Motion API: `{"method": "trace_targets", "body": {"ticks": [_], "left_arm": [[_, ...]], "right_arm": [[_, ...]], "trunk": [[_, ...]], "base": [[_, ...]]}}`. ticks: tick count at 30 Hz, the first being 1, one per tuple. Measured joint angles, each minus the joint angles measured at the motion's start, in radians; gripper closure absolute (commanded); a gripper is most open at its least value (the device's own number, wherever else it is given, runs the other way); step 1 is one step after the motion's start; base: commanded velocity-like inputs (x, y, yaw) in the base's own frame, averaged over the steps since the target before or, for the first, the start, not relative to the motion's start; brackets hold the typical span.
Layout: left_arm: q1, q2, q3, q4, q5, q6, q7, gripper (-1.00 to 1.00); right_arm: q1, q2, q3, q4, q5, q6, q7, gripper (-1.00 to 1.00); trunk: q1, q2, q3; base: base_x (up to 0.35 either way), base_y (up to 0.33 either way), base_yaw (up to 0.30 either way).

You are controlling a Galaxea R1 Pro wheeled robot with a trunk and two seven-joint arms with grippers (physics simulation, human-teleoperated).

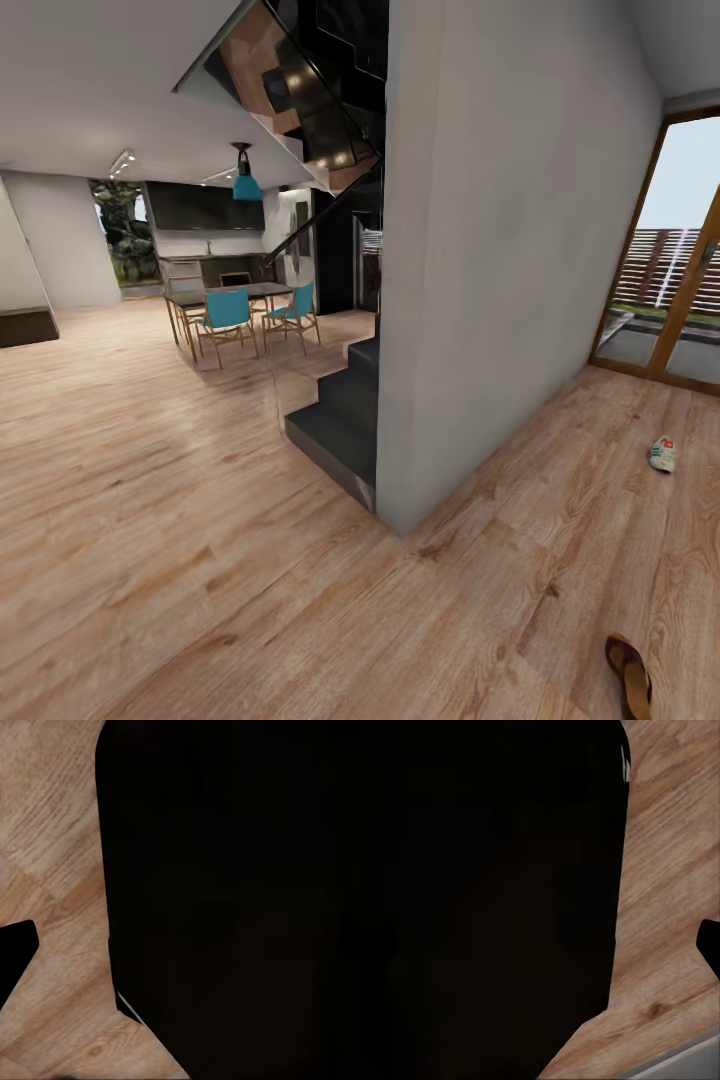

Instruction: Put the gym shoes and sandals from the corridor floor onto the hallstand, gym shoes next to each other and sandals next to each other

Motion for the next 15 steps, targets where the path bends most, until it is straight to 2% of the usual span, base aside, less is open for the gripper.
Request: {"method": "trace_targets", "body": {"ticks": [4, 9, 15], "left_arm": [[0.023, -0.015, 0.001, 0.009, 0.012, 0.014, 0.001, -1.0], [0.034, -0.017, 0.001, 0.014, 0.012, 0.02, -0.001, -1.0], [0.032, -0.01, 0.004, -0.018, 0.012, 0.029, -0.004, -1.0]], "right_arm": [[-0.023, 0.019, 0.006, -0.018, 0.001, 0.02, -0.004, -1.0], [-0.049, 0.019, 0.006, -0.014, 0.002, 0.034, -0.004, -1.0], [-0.08, 0.01, 0.007, -0.049, 0.002, 0.03, -0.003, -1.0]], "trunk": [[0.0, 0.0, 0.0], [0.0, 0.0, 0.0], [0.0, 0.0, 0.0]], "base": [[0.0, 0.0, 0.0], [0.0, 0.0, 0.0], [0.0, 0.0, 0.0]]}}
